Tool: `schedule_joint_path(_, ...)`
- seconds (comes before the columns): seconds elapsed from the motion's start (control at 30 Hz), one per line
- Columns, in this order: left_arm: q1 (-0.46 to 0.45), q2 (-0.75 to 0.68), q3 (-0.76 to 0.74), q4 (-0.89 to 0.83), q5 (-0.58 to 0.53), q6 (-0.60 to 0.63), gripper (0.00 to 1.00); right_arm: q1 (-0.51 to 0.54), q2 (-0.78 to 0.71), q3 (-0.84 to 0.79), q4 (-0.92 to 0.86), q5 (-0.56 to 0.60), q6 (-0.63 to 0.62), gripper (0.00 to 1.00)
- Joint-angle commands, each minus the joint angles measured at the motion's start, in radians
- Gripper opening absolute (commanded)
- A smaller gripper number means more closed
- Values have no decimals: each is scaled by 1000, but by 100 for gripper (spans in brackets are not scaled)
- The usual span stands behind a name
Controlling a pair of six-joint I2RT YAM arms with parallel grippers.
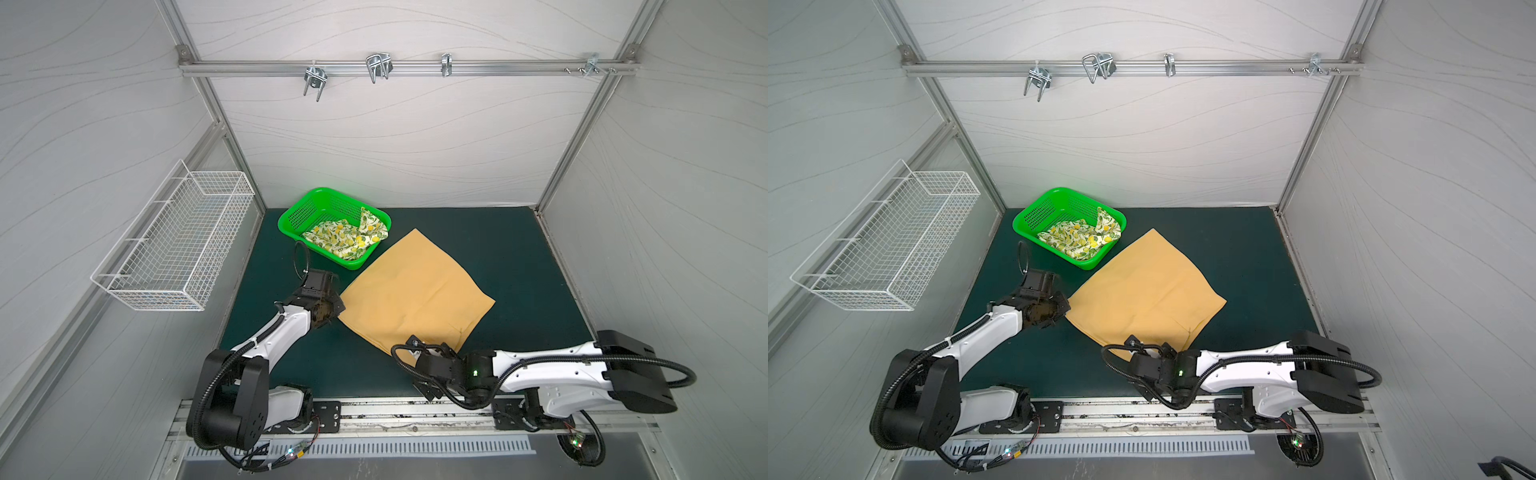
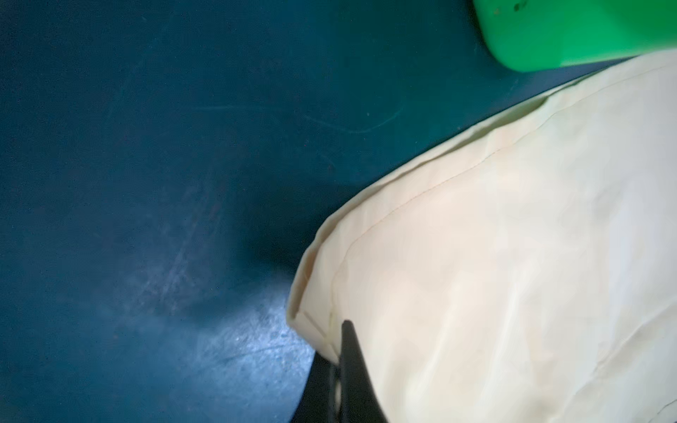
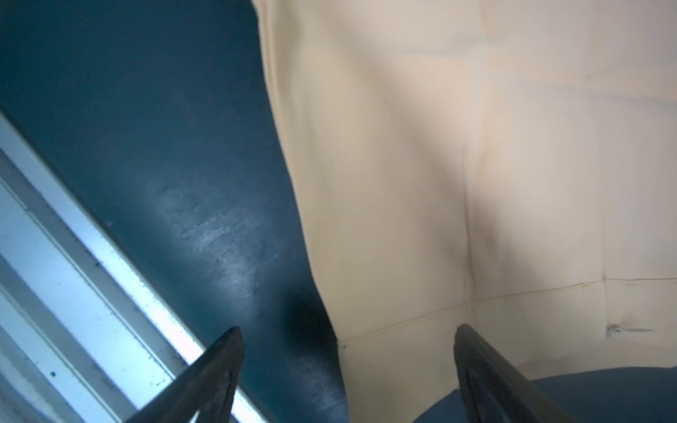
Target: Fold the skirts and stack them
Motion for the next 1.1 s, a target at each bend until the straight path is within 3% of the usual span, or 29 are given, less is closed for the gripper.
schedule_joint_path(0.0, 19, 31, 61, -32, 23, 33, 0, 22, 58, 38, 6, 5, -12, 86)
schedule_joint_path(0.47, 53, 58, 95, -23, 73, 35, 0, 7, 135, 61, -42, 59, 47, 75)
schedule_joint_path(0.63, 62, 58, 96, -17, 88, 32, 0, -9, 133, 51, -51, 52, 67, 59)
schedule_joint_path(0.9, 71, 55, 109, -18, 101, 31, 0, -2, 131, 68, -103, 75, 102, 21)
schedule_joint_path(1.07, 76, 48, 116, -25, 109, 35, 0, 30, 133, 110, -147, 91, 106, 10)
